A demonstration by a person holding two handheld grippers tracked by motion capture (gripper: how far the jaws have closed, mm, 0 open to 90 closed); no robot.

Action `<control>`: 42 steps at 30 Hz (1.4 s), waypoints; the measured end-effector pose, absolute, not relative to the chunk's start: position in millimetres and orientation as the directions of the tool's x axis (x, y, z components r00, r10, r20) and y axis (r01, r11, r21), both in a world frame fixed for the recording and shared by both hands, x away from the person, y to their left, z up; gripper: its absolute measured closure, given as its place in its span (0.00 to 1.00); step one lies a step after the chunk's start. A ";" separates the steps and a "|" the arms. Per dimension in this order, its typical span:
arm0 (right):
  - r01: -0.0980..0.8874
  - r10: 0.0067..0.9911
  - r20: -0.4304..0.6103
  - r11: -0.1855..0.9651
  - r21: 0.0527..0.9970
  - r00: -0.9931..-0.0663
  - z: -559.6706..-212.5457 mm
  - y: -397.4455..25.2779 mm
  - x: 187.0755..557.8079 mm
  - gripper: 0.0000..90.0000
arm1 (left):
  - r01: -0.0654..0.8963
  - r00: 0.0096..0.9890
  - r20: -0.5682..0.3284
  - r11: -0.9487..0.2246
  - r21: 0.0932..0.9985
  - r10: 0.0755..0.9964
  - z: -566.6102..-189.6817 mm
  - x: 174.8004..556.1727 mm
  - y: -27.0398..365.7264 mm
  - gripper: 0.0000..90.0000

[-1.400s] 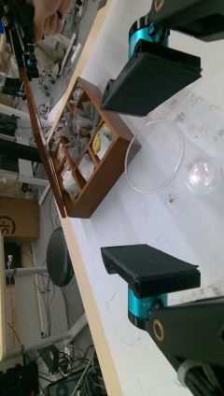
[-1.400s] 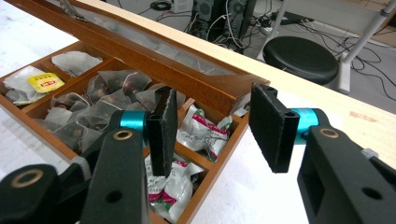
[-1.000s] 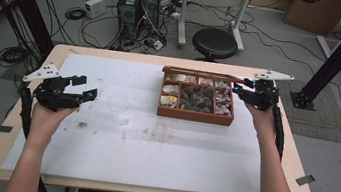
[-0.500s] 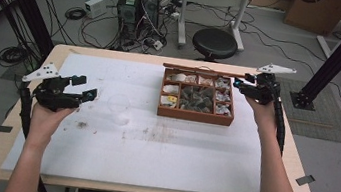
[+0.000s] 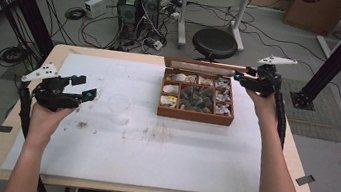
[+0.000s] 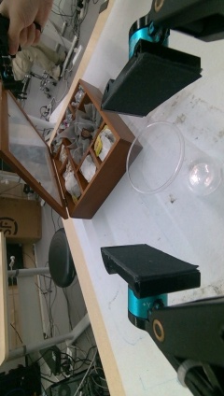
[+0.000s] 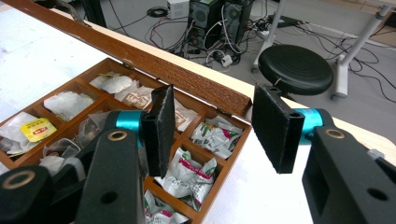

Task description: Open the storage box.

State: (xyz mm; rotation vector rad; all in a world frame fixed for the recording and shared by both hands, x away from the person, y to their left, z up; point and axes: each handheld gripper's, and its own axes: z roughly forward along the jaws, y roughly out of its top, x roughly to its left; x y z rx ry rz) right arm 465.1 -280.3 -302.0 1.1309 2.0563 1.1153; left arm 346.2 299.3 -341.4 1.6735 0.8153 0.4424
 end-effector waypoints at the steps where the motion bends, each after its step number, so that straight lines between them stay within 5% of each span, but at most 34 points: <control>1: 0.417 0.861 -0.062 0.306 0.855 -0.504 -302.0 -280.3 465.1 0.56 | 0.280 0.686 -0.131 -0.094 0.955 0.716 -341.4 346.2 299.4 0.28; 42: 0.430 0.871 -0.048 0.289 0.855 -0.490 -290.0 -275.6 484.3 0.51 | 0.269 0.698 -0.121 -0.102 0.958 0.706 -337.4 351.2 294.9 0.26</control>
